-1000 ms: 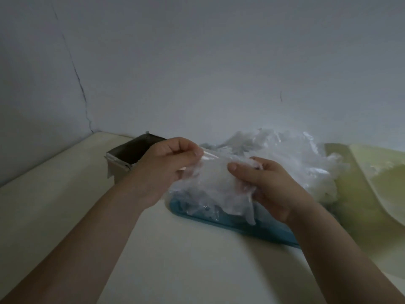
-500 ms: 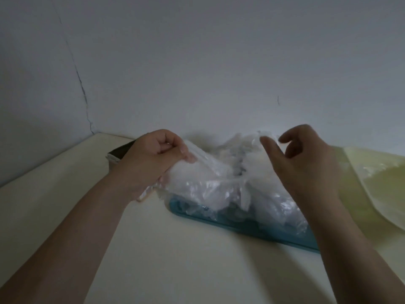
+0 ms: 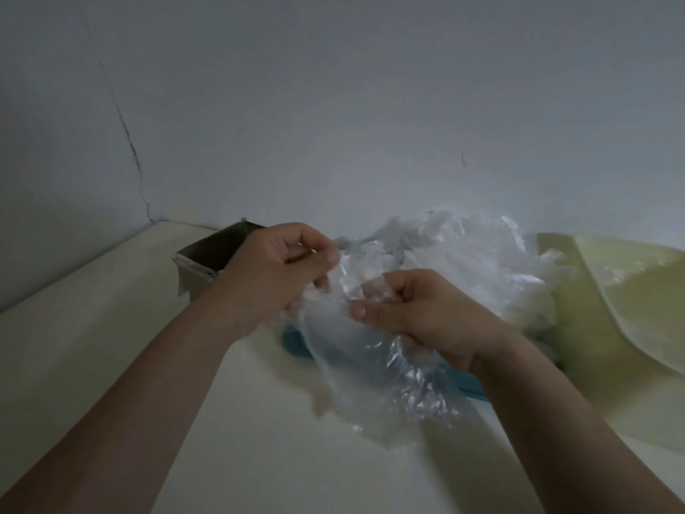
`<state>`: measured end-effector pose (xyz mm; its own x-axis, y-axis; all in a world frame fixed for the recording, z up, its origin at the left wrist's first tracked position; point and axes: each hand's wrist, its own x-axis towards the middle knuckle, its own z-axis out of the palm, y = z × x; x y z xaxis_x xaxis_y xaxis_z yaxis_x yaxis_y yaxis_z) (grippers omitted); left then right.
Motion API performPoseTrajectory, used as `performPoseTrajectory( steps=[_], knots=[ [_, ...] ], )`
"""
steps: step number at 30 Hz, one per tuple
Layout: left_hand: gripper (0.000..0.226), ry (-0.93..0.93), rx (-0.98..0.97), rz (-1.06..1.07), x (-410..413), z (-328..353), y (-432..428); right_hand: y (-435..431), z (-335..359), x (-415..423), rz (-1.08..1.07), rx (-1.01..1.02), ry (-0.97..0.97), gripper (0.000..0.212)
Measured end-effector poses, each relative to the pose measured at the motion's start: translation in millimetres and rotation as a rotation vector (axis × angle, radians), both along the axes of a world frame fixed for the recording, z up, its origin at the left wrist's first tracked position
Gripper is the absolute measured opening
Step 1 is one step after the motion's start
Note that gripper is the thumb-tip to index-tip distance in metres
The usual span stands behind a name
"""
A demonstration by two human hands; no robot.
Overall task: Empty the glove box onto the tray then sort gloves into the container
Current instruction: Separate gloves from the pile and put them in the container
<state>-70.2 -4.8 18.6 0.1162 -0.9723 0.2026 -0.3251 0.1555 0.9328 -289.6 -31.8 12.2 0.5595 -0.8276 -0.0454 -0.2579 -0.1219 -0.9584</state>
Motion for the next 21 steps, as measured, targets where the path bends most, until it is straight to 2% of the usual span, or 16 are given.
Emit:
performPoseTrajectory(
  steps=[3, 5, 7, 9, 11, 14, 15, 18, 21],
  knots=[
    [0.005, -0.317, -0.073, 0.285, 16, -21, -17, -7, 0, -9, -0.063, -0.121, 0.172, 0.015],
    [0.01, -0.601, -0.06, 0.307, 18, -36, -24, -9, -2, -11, -0.001, -0.17, 0.257, 0.013],
    [0.035, -0.795, 0.001, 0.22, 13, -51, -28, -10, -5, -10, 0.073, -0.231, 0.296, 0.017],
    [0.05, -0.775, 0.102, 0.122, 10, -63, -31, -10, -8, -8, 0.123, -0.321, 0.348, 0.019],
    [0.042, -0.712, 0.12, 0.06, 9, -69, -31, -11, -10, -8, 0.168, -0.369, 0.386, 0.016],
    [0.007, -0.686, 0.013, 0.056, 9, -65, -29, -12, -10, -10, 0.178, -0.404, 0.392, 0.018],
    [0.003, -0.677, -0.019, 0.062, 9, -61, -29, -13, -9, -11, 0.163, -0.418, 0.376, 0.021],
    [0.012, -0.618, -0.123, 0.127, 9, -46, -26, -14, -6, -14, 0.114, -0.447, 0.312, 0.022],
    [0.013, -0.485, -0.212, 0.168, 7, -27, -21, -14, -2, -14, 0.01, -0.553, 0.205, 0.009]
  ],
)
